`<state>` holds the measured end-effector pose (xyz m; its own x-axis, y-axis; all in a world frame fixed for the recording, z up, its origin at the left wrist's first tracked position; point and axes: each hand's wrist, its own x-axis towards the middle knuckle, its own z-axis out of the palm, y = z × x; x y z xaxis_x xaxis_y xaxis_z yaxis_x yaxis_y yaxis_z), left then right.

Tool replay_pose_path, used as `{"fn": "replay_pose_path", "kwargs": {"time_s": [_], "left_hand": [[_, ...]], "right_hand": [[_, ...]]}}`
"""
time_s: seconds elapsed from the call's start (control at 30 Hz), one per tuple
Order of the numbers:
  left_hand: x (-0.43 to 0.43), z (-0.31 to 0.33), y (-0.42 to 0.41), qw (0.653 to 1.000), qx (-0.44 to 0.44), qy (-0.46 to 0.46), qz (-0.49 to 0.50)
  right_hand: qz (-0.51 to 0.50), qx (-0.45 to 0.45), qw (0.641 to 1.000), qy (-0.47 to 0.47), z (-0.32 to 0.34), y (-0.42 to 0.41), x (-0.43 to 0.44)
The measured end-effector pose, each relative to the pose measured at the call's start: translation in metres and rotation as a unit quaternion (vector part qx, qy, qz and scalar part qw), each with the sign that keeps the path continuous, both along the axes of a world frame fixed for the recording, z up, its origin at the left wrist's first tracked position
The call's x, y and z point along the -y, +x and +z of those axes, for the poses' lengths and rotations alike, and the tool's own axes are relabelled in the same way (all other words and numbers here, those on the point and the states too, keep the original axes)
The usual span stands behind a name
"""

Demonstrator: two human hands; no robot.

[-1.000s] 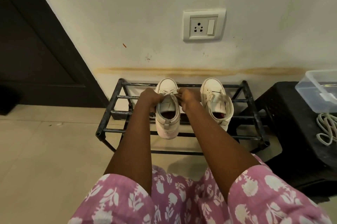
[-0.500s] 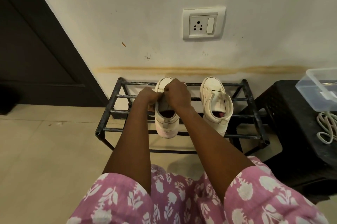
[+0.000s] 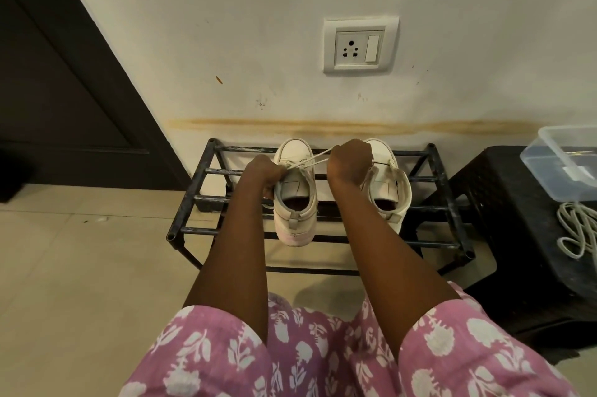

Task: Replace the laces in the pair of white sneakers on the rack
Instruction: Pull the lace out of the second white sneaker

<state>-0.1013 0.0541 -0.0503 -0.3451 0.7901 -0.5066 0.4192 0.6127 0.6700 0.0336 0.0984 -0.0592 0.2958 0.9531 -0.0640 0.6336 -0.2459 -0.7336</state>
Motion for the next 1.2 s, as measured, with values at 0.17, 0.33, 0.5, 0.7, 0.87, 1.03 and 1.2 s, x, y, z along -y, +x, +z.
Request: {"fn": "replay_pose_path", "kwargs": {"time_s": [0.17,0.33,0.5,0.7,0.87,1.03,1.2], "left_hand": [[-0.001,0.000,-0.002,1.000,-0.008,0.000,-0.006],[0.000,-0.003,-0.002,1.000,0.005,0.005,0.004],[0.000,-0.005,-0.003,1.000,0.011,0.007,0.006],[0.000,-0.006,-0.004,1.000,-0.010,0.009,-0.004],[0.001,-0.005,-0.006,1.000,-0.008,0.011,-0.005],[0.001,-0.002,-0.003,1.000,-0.014,0.004,-0.004],[0.001,-0.001,-0.001,1.000,-0.014,0.000,0.001]], "right_hand": [[0.231,0.131,0.962,0.066,0.003,-0.020,0.007],[0.306,0.254,0.916,0.050,-0.010,-0.033,0.017],[0.245,0.191,0.946,0.096,-0.007,-0.032,0.017],[0.113,0.082,0.987,0.078,-0.001,-0.021,0.012],[-0.033,-0.018,0.998,0.056,0.011,0.003,-0.002],[-0.058,-0.015,0.998,0.024,0.012,0.025,-0.010],[0.081,0.086,0.993,0.015,0.013,0.016,-0.006]]}}
